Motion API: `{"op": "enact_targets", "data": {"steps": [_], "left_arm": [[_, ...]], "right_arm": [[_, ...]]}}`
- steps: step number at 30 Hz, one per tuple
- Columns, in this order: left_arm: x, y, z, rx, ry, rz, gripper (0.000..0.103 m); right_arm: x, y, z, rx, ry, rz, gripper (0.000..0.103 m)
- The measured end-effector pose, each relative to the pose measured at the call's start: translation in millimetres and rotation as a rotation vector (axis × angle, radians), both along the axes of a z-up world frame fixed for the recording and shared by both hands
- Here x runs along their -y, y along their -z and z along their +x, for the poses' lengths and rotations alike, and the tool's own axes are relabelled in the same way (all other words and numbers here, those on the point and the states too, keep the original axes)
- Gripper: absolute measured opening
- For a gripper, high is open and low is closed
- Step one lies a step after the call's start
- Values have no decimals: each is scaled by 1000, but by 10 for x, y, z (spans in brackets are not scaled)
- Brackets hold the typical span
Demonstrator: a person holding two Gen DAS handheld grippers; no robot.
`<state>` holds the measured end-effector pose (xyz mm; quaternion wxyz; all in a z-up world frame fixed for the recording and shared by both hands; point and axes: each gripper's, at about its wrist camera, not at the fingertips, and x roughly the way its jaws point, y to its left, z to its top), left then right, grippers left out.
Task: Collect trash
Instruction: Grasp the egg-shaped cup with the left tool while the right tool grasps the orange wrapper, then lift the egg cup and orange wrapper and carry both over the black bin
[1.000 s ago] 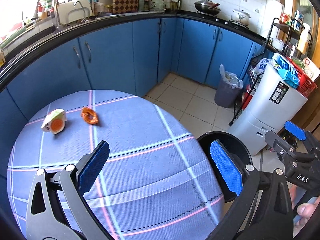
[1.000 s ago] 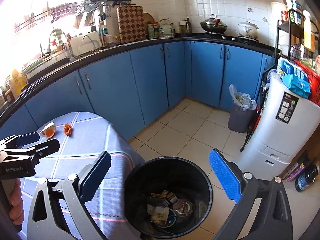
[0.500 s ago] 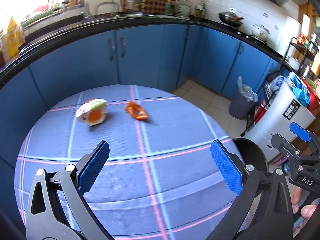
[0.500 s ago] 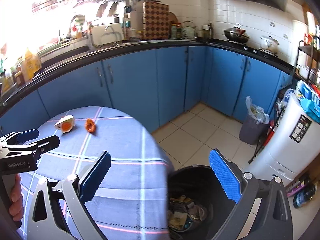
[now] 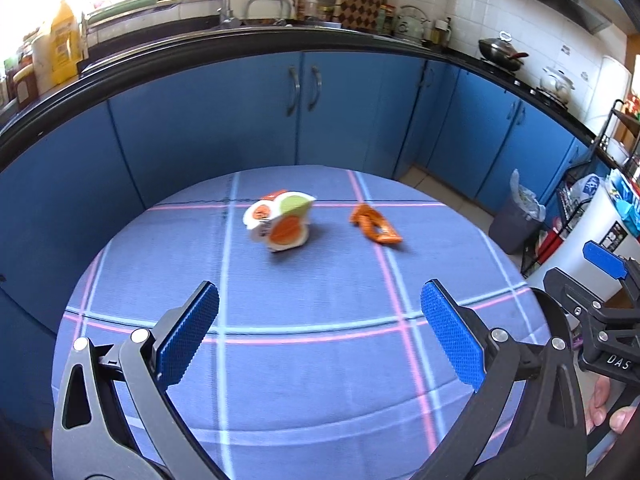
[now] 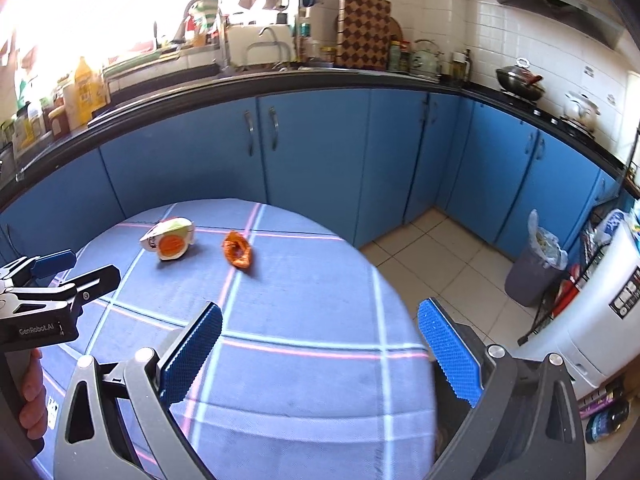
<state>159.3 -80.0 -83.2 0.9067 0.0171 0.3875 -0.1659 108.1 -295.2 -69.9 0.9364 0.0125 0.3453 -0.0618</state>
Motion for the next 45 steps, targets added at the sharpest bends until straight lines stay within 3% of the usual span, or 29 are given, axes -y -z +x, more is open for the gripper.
{"op": "enact_targets", "data": {"steps": [13,19,25,29,30,32,35,37,40,45], "left_arm": [[-338,236,509,-16,-17,27,100],[-229,338,832,1,25,71,99],[-102,510,1228,-48,66,81,99],[-3,573,1309,-30,83,114,99],[8,591,1324,-31,85,117,99],[30,634,1362,-39,78,122,96],[29,707,1423,-76,71,110,83],[24,745,1445,-92,62,112,66],[-3,746,1412,-98,72,85,37],[-48,613,1188,-54,96,89,31]], "right_arm": [[-395,429,968,-90,-58,60,96],[-590,673,1378,-136,-107,-18,96],[-681,863,1565,-161,-132,-68,96],[-696,940,1640,-174,-138,-109,96],[-677,940,1650,-177,-141,-101,93],[-624,931,1664,-172,-142,-82,77],[-568,924,1678,-171,-157,-39,55],[-573,914,1670,-176,-166,-40,31],[-596,895,1597,-169,-176,-73,16],[-523,826,1430,-159,-159,-51,15]]}}
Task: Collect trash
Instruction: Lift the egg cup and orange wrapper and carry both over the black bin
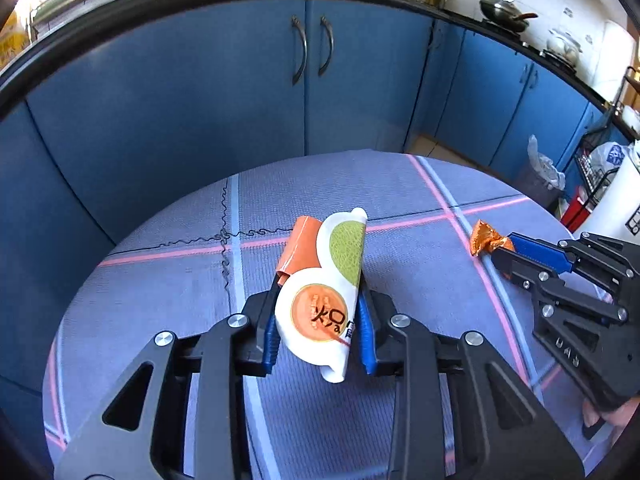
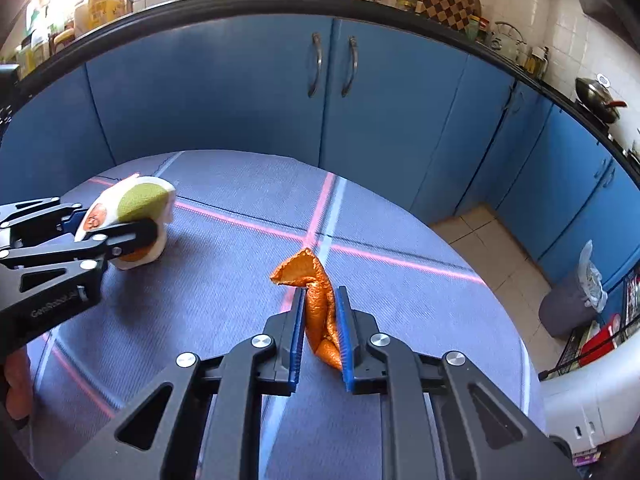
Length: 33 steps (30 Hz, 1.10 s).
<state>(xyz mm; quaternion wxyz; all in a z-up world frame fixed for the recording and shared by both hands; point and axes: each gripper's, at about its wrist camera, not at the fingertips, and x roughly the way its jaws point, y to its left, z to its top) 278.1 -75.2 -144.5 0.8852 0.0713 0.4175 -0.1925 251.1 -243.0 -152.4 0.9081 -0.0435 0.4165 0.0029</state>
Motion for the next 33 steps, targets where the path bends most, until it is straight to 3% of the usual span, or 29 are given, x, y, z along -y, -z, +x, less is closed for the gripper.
{"op": "enact_targets", "data": {"steps": [10,16,33], "left_arm": [[-195,-457,-700,87,-6,-10,31],[-131,-694,-1209,156,5,33,31],[-23,-1203,-2170,249,16,32,31]], "right_arm": [[-5,-386,-647,40,-5,-3,15],[-27,-697,-1104,82,-20,-14,15],[-101,-1368,-2086,217,-68,-16,15]]}}
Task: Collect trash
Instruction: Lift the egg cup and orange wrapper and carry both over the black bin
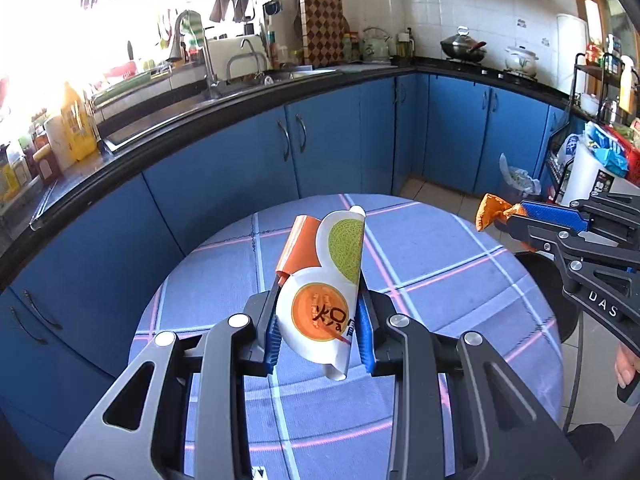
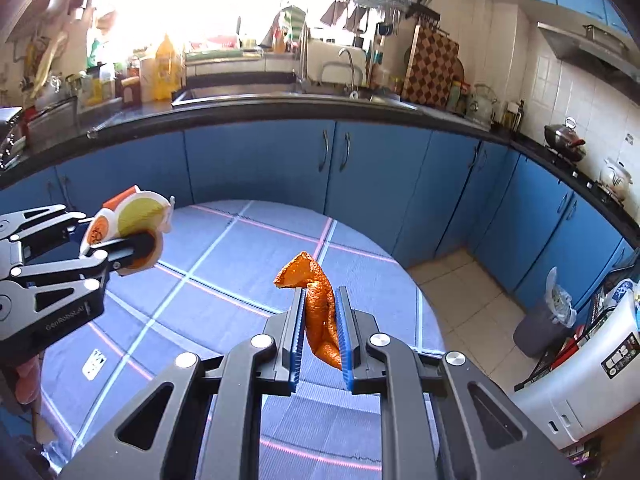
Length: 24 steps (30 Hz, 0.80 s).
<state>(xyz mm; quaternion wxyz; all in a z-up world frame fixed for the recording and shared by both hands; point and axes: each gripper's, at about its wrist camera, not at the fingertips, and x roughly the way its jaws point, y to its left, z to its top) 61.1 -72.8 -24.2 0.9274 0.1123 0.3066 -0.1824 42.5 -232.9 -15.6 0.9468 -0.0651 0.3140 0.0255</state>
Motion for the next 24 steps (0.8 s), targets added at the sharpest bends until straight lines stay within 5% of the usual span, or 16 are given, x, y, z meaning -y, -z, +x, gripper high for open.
{"op": "enact_targets", "data": {"steps": [24], "left_arm": [[396,-307,-502,81,70,24,31]], "right_arm": [[209,-308,-527,99,35,20,15]]}}
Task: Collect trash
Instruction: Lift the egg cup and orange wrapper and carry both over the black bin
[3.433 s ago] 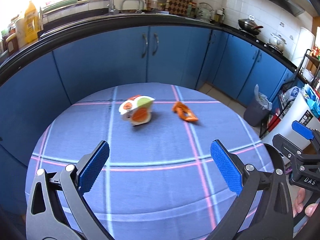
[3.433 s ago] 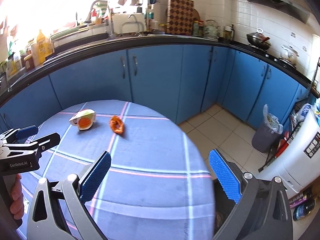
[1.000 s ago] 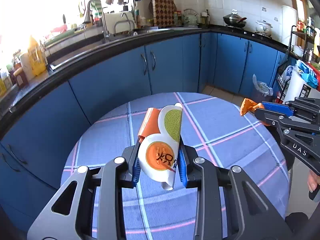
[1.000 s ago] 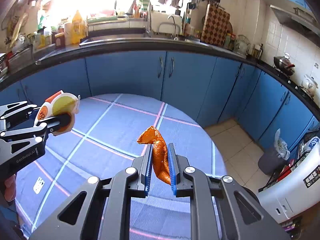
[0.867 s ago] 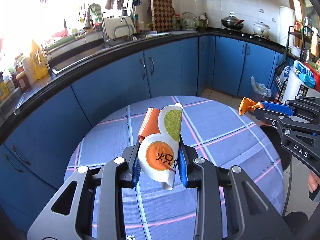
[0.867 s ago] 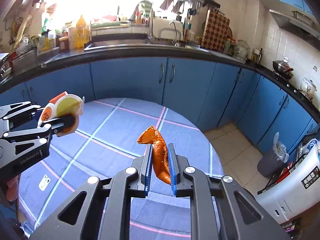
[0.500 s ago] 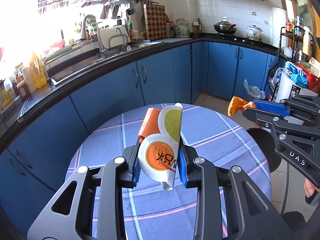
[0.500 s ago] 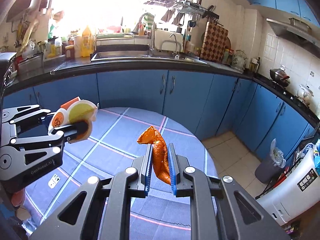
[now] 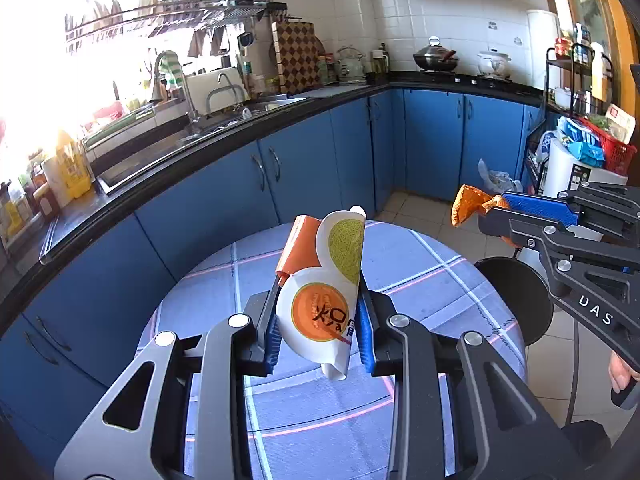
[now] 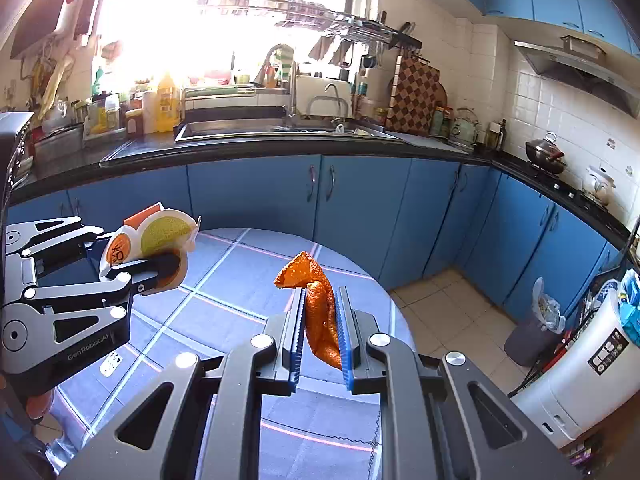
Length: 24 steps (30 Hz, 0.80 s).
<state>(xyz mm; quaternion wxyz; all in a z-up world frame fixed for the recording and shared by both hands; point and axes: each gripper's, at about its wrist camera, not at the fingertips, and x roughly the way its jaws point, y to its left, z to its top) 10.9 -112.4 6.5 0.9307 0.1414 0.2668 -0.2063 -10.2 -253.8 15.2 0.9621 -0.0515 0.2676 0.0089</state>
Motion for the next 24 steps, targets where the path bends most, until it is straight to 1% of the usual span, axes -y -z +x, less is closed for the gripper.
{"op": "enact_targets", "data": {"steps": [7,24], "left_arm": [[222,-16,-74,11,34,20,31],[1177,44,-215,20,175,99,31]], "right_arm": [[226,16,-89,7,37,21,15],[1125,163,-281,10,183,100,15]]}}
